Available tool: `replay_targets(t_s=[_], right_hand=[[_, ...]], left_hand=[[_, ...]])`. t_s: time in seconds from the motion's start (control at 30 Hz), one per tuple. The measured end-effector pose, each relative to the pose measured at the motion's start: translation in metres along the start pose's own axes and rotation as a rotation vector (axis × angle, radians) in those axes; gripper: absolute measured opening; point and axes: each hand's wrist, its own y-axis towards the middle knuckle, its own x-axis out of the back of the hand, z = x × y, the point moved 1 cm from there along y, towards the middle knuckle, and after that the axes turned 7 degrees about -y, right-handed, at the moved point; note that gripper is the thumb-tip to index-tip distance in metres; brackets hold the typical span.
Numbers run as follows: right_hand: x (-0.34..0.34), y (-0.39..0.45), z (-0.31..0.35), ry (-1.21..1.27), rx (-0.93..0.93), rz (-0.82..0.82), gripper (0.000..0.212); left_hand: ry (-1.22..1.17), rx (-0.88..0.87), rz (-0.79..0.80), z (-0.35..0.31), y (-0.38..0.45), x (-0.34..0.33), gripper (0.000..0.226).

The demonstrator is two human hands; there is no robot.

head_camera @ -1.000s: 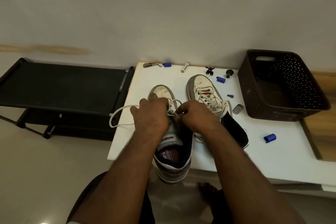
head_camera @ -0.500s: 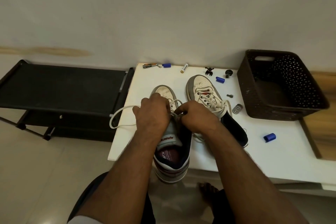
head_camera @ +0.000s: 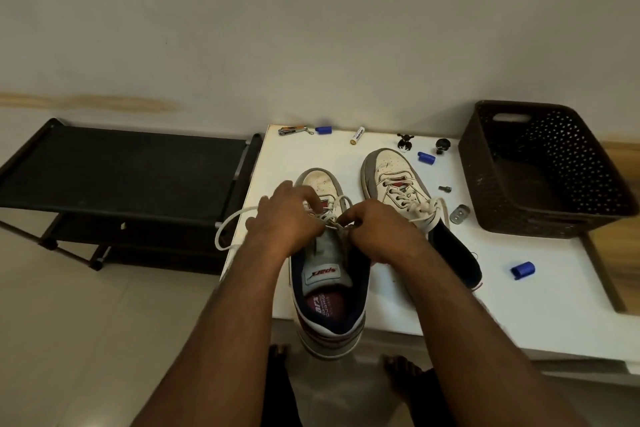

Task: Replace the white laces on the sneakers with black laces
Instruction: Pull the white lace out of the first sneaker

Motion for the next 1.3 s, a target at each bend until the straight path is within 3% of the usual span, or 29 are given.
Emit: replay_targets(t_s=[0.13, 0.27, 0.37, 0.43, 0.47, 0.5, 0.57, 0.67, 0.83, 0.93, 1.0, 1.1, 1.17, 1.3], right_hand=[[-0.001, -0.001, 0.001, 0.000, -0.002, -0.012, 0.028], [0.000, -0.001, 0.001, 0.020, -0.021, 0.007, 0.030], [0.001, -0.002, 0.001, 0.060, -0.045, 0.019, 0.033], [0.000, -0.003, 0.001, 0.059, -0.044, 0.020, 0.033], [0.000, -0.003, 0.002, 0.056, -0.043, 0.020, 0.033], [0.000, -0.003, 0.002, 0.052, -0.041, 0.017, 0.032], [-0.001, -0.003, 0.003, 0.046, -0.040, 0.013, 0.030], [-0.001, -0.002, 0.004, 0.018, -0.027, 0.010, 0.030], [0.001, -0.001, 0.003, -0.004, -0.034, 0.017, 0.029], [0.001, -0.002, 0.005, 0.020, -0.042, 0.021, 0.029], [0.001, -0.004, 0.004, 0.047, -0.053, 0.018, 0.029], [0.001, -0.005, 0.003, 0.050, -0.056, 0.012, 0.029], [0.001, -0.005, 0.003, 0.058, -0.057, 0.005, 0.027], [0.000, -0.006, 0.004, 0.039, -0.056, -0.033, 0.028]], left_hand=[[0.246, 0.057, -0.025, -0.005, 0.005, -0.008, 0.028], [0.168, 0.025, -0.086, -0.006, 0.004, -0.002, 0.023], [-0.176, 0.044, -0.404, 0.011, 0.005, 0.020, 0.018], [-0.165, 0.027, -0.710, 0.020, 0.002, 0.032, 0.006], [-0.085, 0.020, -0.766, 0.020, 0.001, 0.033, 0.011], [0.018, 0.017, -0.719, 0.015, 0.000, 0.030, 0.020], [0.168, -0.021, -0.430, -0.002, -0.003, 0.015, 0.033], [0.360, -0.034, -0.066, -0.018, -0.005, -0.014, 0.034], [0.491, 0.061, -0.028, -0.009, -0.001, -0.022, 0.037], [0.376, 0.073, -0.053, -0.014, 0.000, -0.019, 0.024], [0.049, 0.016, -0.246, -0.011, -0.003, -0.004, 0.002], [-0.333, -0.045, -0.795, 0.008, -0.005, 0.030, 0.007], [-0.483, 0.023, -1.076, 0.022, -0.007, 0.049, 0.002], [-0.925, 0.185, -1.292, 0.034, -0.008, 0.063, 0.019]])
